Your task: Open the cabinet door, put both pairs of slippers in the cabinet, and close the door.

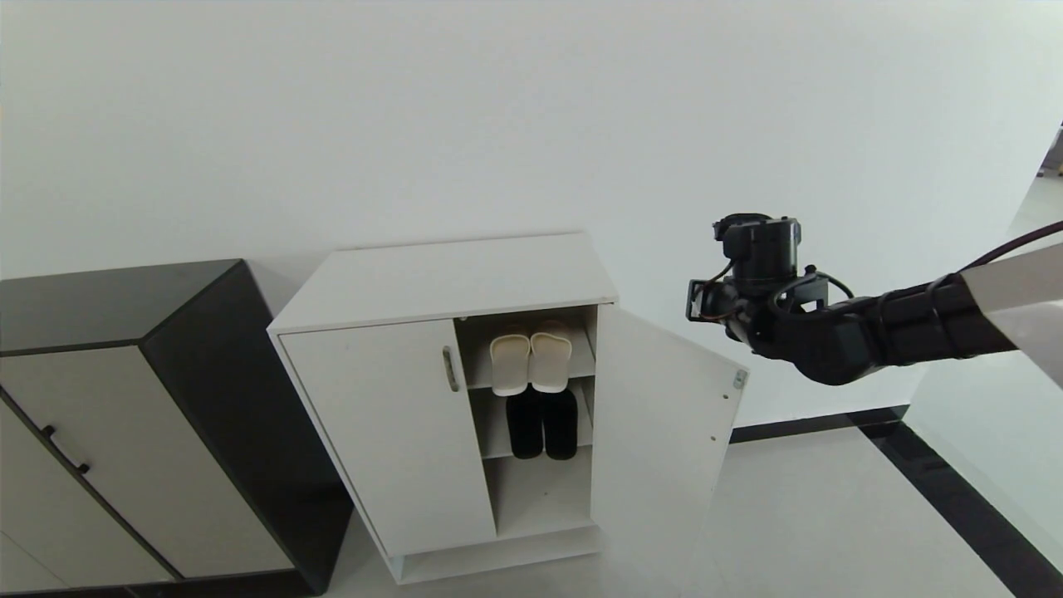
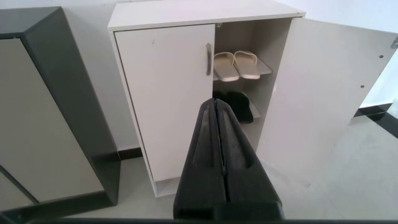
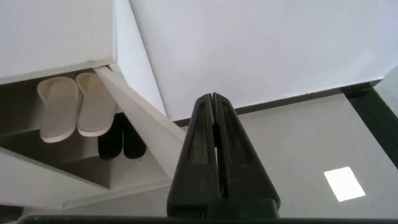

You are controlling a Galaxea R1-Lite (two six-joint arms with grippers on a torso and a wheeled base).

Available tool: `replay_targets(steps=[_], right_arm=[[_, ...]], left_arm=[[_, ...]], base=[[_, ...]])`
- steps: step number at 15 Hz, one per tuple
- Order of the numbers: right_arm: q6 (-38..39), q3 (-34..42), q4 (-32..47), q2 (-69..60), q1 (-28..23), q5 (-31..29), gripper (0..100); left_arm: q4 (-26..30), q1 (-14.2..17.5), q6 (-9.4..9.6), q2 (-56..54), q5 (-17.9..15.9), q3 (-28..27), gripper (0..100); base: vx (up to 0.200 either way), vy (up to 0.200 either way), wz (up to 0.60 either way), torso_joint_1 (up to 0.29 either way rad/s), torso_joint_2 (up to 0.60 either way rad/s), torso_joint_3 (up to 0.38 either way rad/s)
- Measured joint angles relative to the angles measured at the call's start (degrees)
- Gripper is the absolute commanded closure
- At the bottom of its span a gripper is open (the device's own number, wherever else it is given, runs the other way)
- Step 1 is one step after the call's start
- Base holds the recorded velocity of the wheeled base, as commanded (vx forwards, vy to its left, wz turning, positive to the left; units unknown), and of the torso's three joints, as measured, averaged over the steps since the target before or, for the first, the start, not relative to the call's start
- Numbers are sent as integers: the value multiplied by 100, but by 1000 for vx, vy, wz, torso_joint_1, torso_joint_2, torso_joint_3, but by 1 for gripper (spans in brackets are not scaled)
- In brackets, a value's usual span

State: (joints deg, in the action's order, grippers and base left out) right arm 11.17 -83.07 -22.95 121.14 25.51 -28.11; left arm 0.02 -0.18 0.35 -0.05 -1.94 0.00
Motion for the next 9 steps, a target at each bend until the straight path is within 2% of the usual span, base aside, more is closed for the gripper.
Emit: replay_targets(steps=[3, 9], right_arm=[[16, -516, 134, 522, -143, 0, 100], [115, -607, 152, 996, -215, 0, 100]], left_arm=[[0, 0, -4, 0, 6, 0, 100], [-2, 0, -22, 0, 6, 0, 100]], base=[[0, 0, 0, 0, 0, 0], [0, 0, 0, 0, 0, 0]])
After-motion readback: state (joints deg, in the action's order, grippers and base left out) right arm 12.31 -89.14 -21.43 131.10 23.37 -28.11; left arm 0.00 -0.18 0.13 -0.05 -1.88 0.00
